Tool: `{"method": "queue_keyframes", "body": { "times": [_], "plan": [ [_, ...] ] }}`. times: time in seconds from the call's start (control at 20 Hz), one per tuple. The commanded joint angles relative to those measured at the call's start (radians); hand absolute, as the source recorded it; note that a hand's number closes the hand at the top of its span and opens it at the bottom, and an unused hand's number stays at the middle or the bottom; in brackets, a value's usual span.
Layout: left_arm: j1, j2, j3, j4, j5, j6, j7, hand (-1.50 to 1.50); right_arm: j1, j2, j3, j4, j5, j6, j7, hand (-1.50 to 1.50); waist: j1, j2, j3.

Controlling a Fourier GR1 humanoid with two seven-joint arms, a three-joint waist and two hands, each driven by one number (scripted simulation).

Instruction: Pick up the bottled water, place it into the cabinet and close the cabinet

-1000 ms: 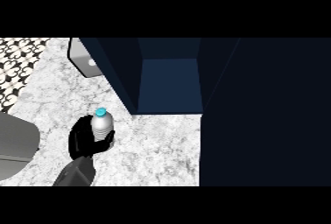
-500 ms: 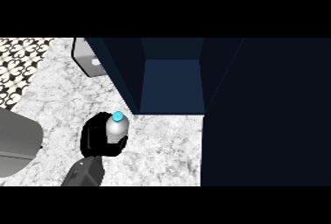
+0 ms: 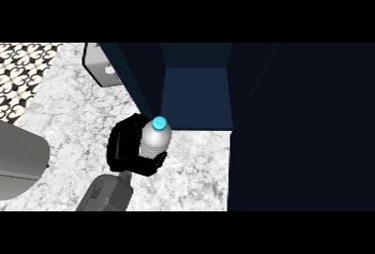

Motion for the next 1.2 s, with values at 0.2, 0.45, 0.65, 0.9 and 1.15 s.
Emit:
{"method": "queue_keyframes", "body": {
  "times": [0.2, 0.45, 0.65, 0.9, 1.15],
  "plan": [
    [-0.043, -0.001, -0.308, -0.322, 0.004, 0.371, 0.216, 1.5, -0.001, -0.008, -0.002, -0.118, -0.087, -0.014, 0.085, -1.5, -0.015, 0.004, 0.0],
    [-0.144, -0.001, -0.438, -0.426, -0.002, 0.612, 0.351, 1.5, -0.073, -0.053, -0.087, -0.028, -0.135, 0.005, 0.057, -1.5, -0.019, 0.006, 0.0],
    [-0.217, -0.001, -0.422, -0.432, -0.043, 0.712, 0.427, 1.5, -0.105, -0.028, -0.05, -0.074, -0.13, -0.023, 0.142, -1.5, -0.013, 0.008, -0.001],
    [-0.413, -0.001, -0.388, -0.299, 0.002, 0.804, 0.434, 1.5, -0.077, 0.021, -0.032, -0.054, -0.075, 0.017, 0.082, -1.5, -0.031, 0.008, -0.001],
    [-0.541, -0.001, -0.376, -0.14, 0.02, 0.867, 0.417, 1.5, -0.118, -0.012, -0.065, -0.094, -0.136, -0.005, 0.151, -1.5, -0.034, 0.013, -0.001]
  ]
}}
